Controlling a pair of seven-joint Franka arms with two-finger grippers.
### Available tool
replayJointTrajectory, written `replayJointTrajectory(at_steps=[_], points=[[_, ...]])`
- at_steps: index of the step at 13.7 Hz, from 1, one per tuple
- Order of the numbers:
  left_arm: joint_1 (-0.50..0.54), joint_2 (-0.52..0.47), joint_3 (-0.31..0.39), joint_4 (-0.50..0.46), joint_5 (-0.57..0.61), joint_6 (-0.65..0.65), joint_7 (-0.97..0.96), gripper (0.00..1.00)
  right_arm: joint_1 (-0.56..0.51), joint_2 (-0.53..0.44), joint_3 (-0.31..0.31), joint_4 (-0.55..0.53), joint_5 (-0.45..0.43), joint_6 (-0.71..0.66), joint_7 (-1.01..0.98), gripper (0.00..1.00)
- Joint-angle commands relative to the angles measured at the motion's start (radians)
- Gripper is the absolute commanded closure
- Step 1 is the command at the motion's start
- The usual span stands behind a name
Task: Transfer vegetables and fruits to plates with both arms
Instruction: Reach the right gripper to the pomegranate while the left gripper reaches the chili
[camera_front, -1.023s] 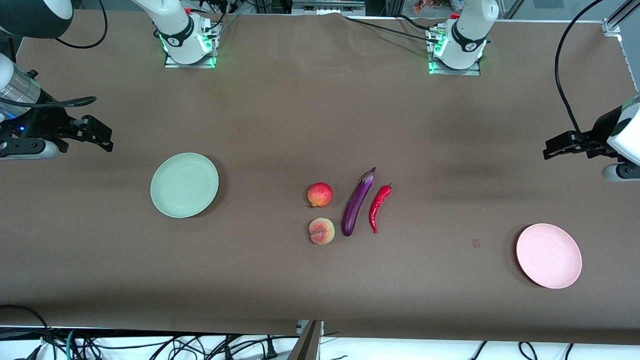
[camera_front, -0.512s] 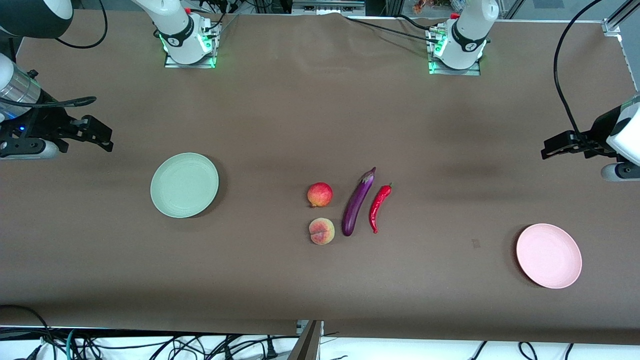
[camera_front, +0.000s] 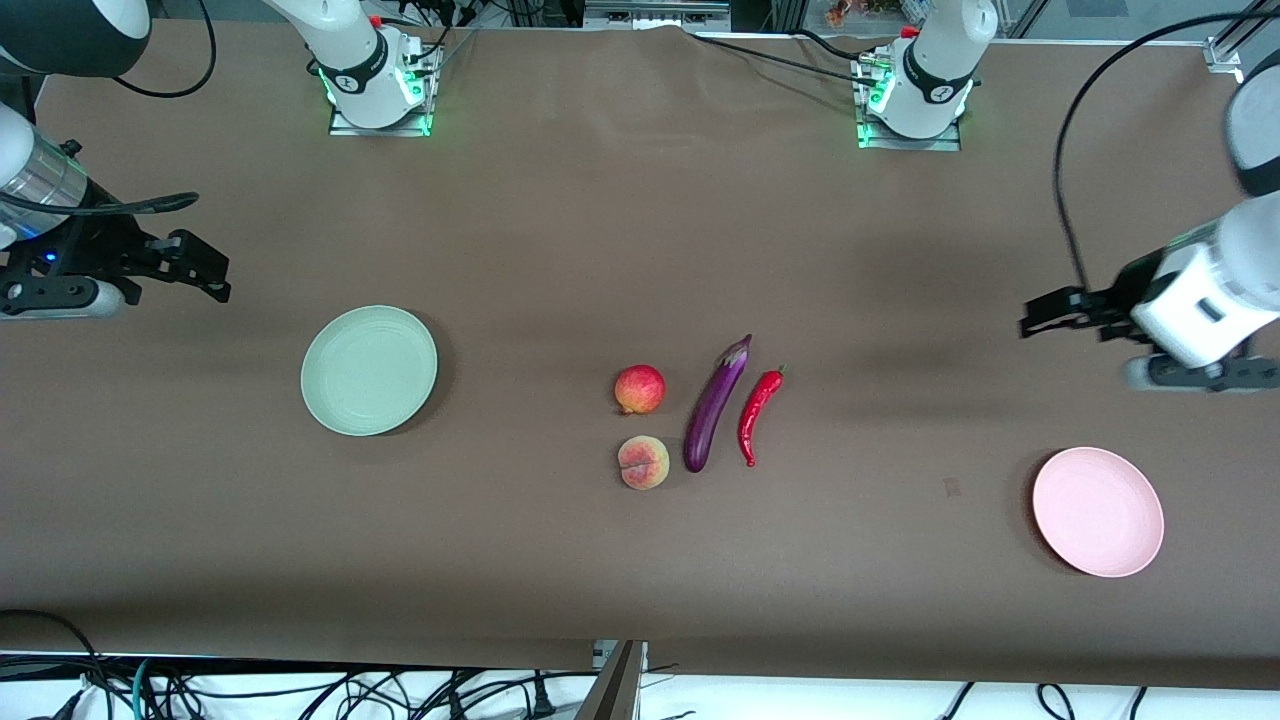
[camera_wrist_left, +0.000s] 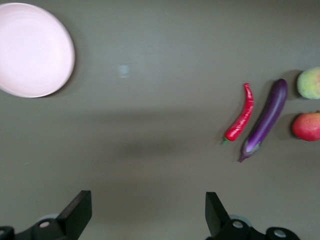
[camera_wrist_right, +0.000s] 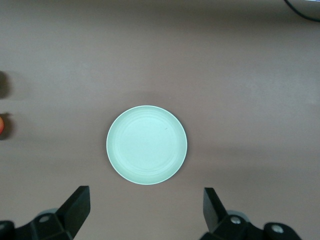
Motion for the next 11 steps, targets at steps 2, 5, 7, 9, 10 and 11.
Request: replayJointTrajectory(at_steps=[2, 5, 7, 9, 10, 11], points=[[-0.102, 0.139, 0.005, 0.029, -0.023, 0.123, -0.013, 0.00, 0.071, 0.046, 0.002, 0.012, -0.007, -0.001, 0.005, 0.00], [-0.146, 0.265, 0.000, 0.027, -0.037, 0.234, -0.013, 0.00, 0.074, 0.096, 0.002, 0.009, 0.004, -0.009, -0.004, 0.00], [-0.188, 0.352, 0.000, 0.027, -0.063, 0.336, -0.013, 0.00, 0.069, 0.184, 0.001, 0.010, 0.030, -0.021, -0.036, 0.00], [-0.218, 0.403, 0.000, 0.027, -0.077, 0.390, -0.011, 0.00, 0.074, 0.184, 0.002, 0.010, 0.093, -0.018, -0.039, 0.00], [-0.237, 0.415, 0.000, 0.026, -0.071, 0.414, -0.013, 0.00, 0.078, 0.184, 0.002, 0.010, 0.134, -0.015, -0.033, 0.00], [-0.254, 0.429, 0.002, 0.021, -0.067, 0.442, -0.013, 0.00, 0.089, 0.190, 0.004, 0.010, 0.203, -0.013, -0.022, 0.00]])
